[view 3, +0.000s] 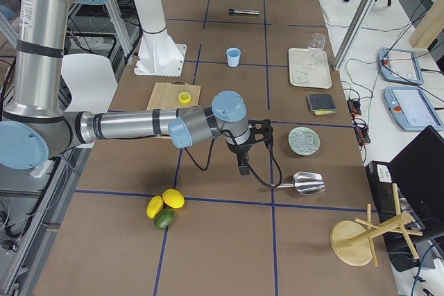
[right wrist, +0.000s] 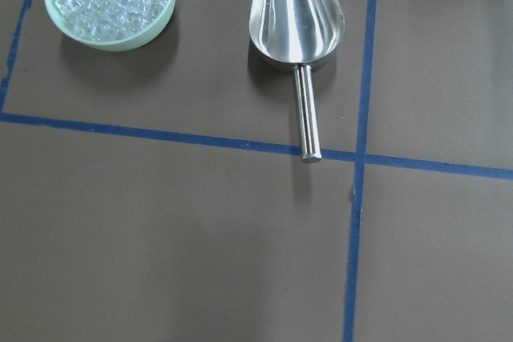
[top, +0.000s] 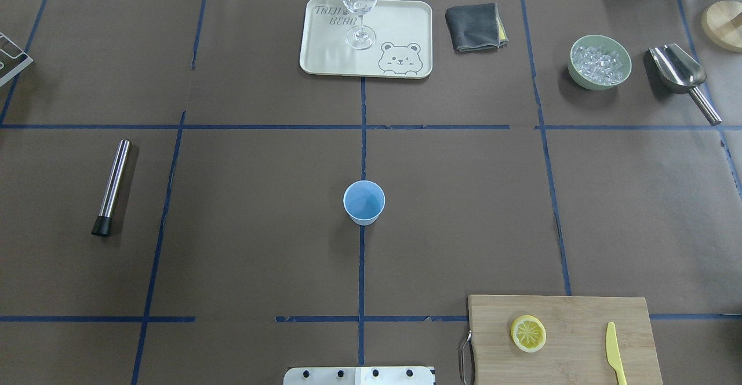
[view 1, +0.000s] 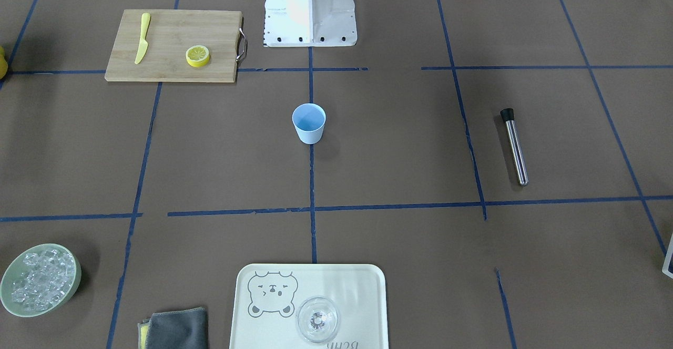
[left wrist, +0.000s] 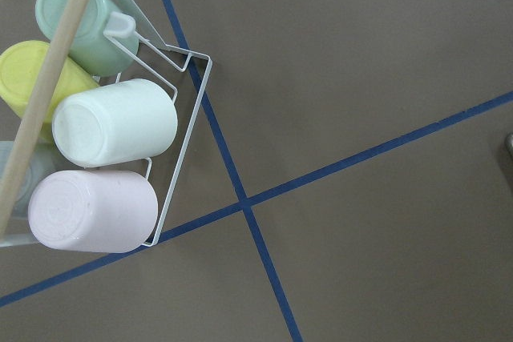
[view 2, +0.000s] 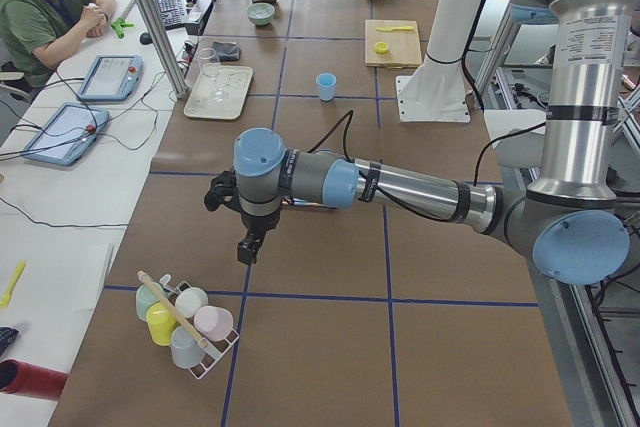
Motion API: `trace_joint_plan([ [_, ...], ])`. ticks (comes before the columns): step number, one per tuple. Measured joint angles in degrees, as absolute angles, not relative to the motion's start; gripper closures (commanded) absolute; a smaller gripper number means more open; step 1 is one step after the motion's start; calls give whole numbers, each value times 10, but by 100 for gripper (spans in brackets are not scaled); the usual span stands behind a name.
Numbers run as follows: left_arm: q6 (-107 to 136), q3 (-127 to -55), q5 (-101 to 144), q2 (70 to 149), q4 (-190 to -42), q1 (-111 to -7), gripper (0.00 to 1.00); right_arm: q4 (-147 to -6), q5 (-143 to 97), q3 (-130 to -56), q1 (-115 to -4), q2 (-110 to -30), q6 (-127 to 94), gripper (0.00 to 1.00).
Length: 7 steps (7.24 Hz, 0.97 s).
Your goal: Squeeze lemon into cup
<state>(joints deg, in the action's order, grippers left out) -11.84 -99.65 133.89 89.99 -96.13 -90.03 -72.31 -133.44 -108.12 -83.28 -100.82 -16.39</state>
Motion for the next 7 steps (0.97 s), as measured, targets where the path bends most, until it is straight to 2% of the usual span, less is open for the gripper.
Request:
trace_joint_plan([
  [5, -118, -1006, 1339, 898, -972, -900, 0, -643, -1193, -1211, -583, -1019, -387, 0],
  [7, -117, -1006, 1340, 898, -987, -899, 0, -643, -1095, -1253, -436, -1041, -522, 0],
])
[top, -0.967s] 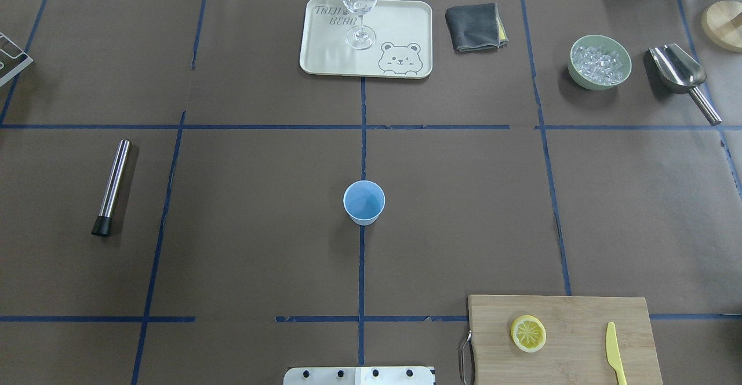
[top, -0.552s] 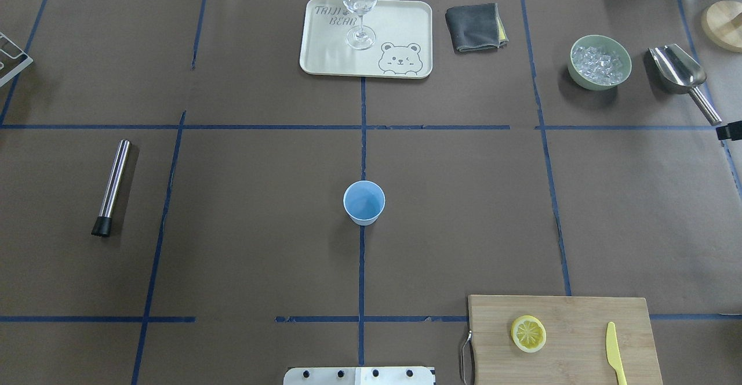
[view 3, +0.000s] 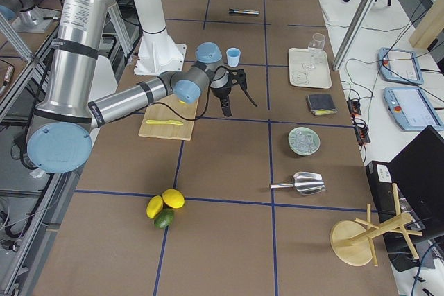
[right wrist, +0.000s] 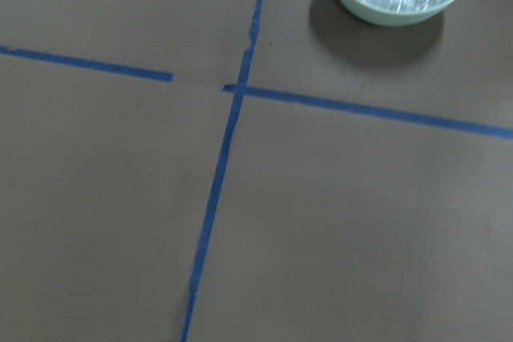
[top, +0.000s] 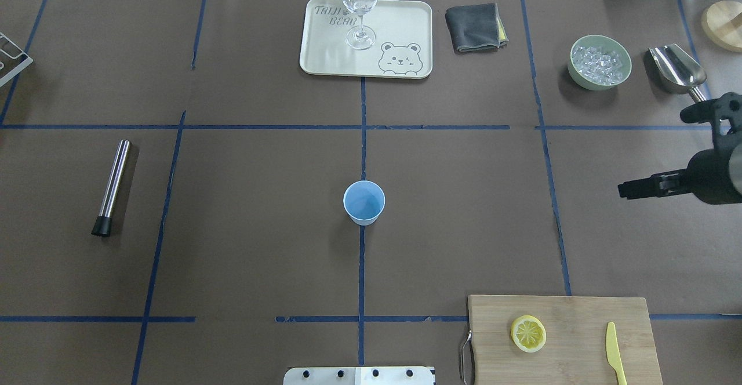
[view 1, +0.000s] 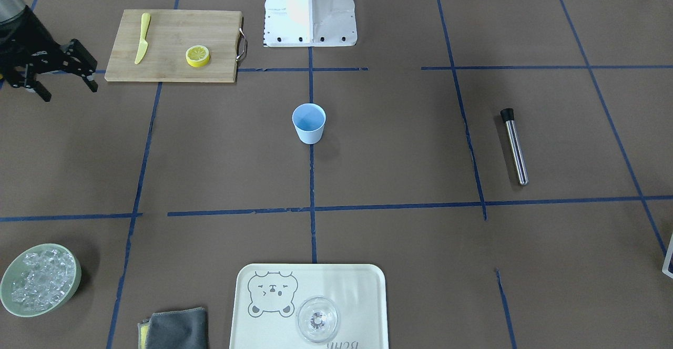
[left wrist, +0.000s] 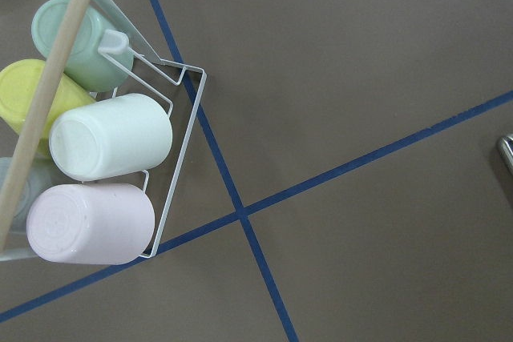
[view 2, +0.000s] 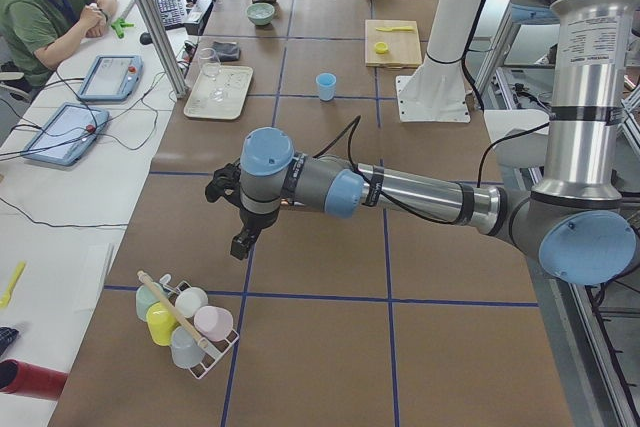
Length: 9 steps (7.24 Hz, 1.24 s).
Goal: Squeeze lemon into cup
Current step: 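Move the right gripper down over the lemon slice on the cutting board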
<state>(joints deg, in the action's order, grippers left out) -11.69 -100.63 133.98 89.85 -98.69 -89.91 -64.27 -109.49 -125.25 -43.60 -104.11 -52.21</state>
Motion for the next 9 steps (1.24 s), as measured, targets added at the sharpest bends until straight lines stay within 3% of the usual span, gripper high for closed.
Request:
trace_joint_plan([
  [5, -115, -1009, 1339, 898, -991, -898, 0, -645, -781, -1296, -88, -1052, -817, 1],
  [9, -118, -1010, 1339, 897, -991, -898, 0, -686, -700, -1295, 7, -1036, -853, 1],
])
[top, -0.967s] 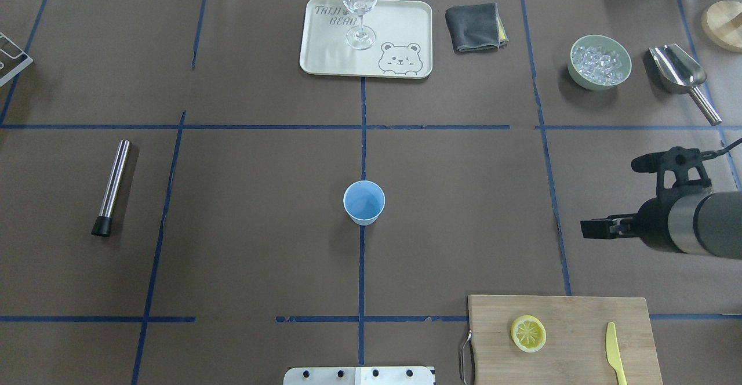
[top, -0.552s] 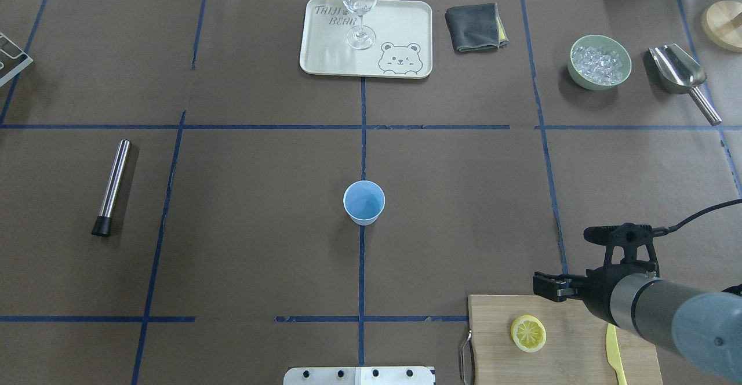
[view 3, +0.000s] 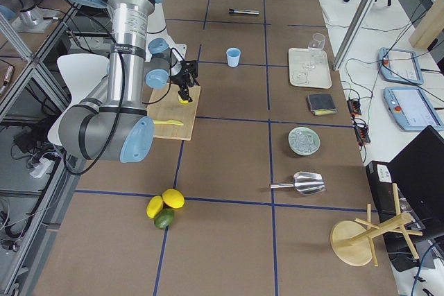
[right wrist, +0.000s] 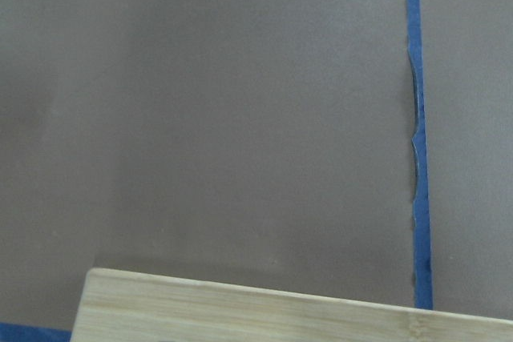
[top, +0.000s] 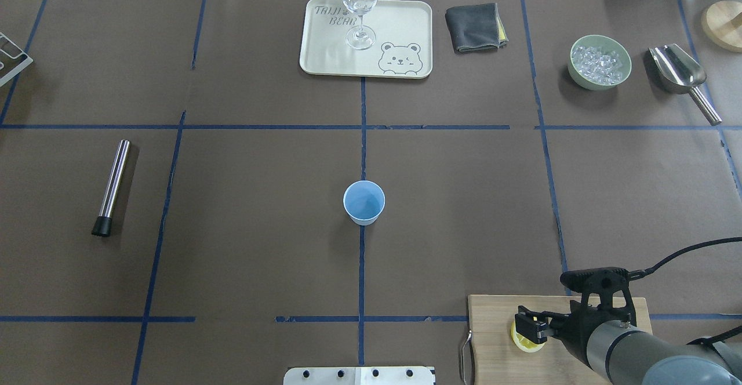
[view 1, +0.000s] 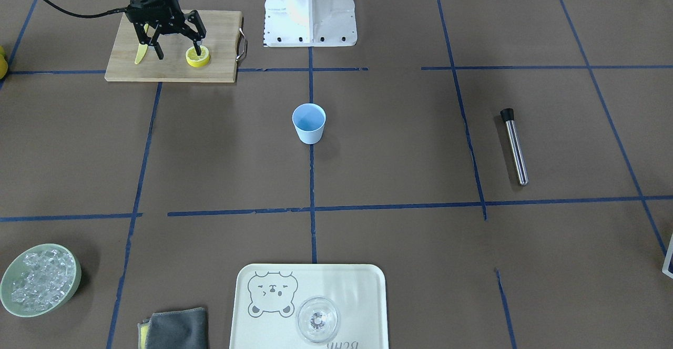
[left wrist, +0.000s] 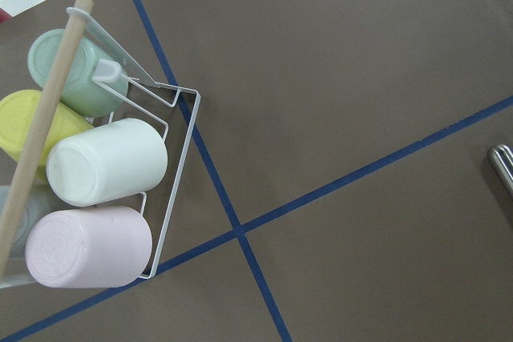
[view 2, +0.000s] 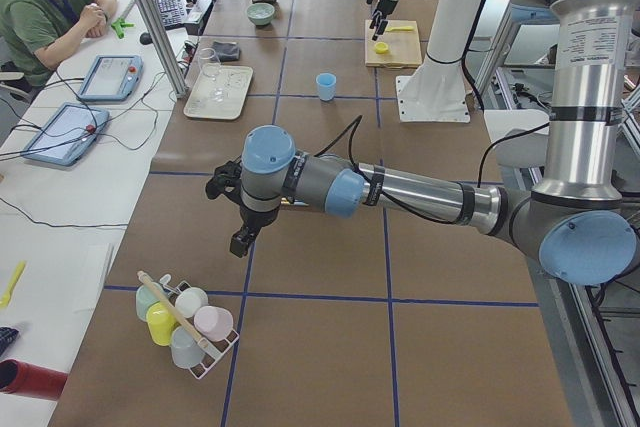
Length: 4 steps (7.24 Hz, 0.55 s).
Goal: Squeeze lemon into cup
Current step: 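Move the right gripper down over the lemon slice on the cutting board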
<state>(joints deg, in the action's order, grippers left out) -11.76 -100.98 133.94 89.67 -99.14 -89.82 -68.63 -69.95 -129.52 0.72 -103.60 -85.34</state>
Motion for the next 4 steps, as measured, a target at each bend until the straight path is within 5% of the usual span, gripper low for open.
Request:
trace_joint_plan([
  [4, -118, -1010, 1339, 896, -991, -899, 0, -711, -677, -1252, 25, -989, -856, 7],
])
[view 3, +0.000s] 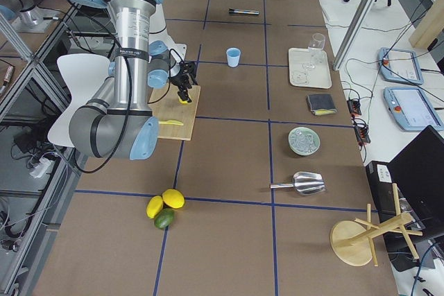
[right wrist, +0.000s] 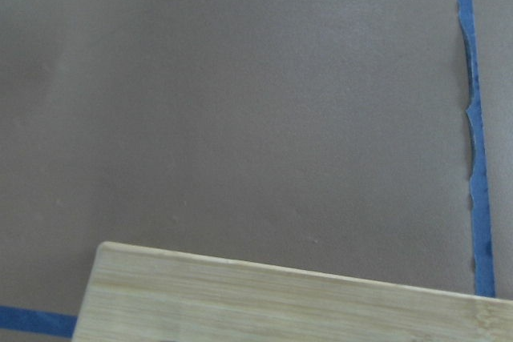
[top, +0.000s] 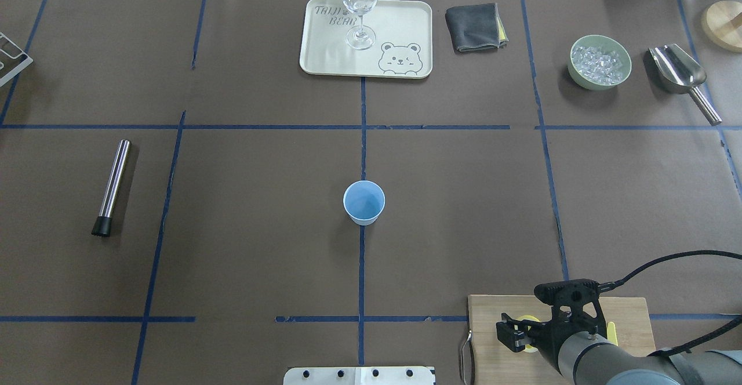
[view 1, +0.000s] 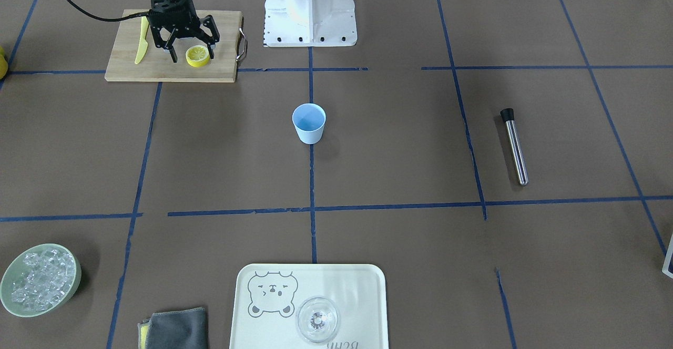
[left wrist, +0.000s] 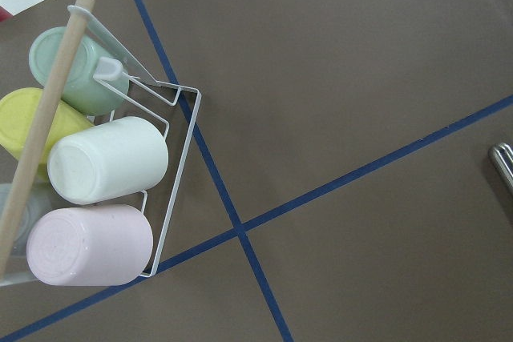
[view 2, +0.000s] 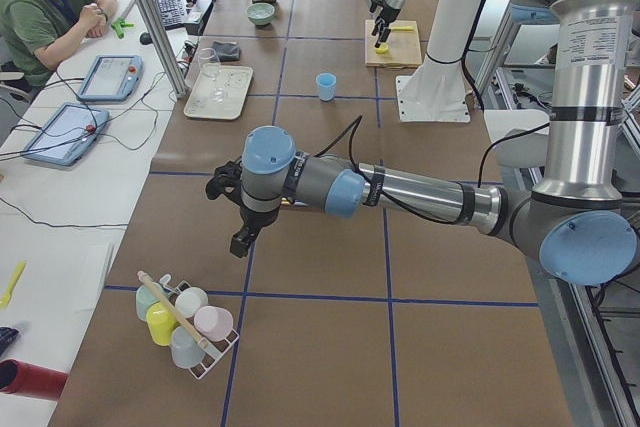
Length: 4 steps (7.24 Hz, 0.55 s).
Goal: Squeeze lemon into cup
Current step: 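Move the right gripper down over the lemon slice on the cutting board, then close the right gripper on the lemon slice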
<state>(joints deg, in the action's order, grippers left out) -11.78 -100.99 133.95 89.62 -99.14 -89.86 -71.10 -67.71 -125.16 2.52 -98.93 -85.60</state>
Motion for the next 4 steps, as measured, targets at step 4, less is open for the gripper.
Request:
trace_joint_plan([
  [4, -119, -1010, 1339, 895, -991, -899, 0, -713, -677, -1248, 45, -990, -856, 8],
])
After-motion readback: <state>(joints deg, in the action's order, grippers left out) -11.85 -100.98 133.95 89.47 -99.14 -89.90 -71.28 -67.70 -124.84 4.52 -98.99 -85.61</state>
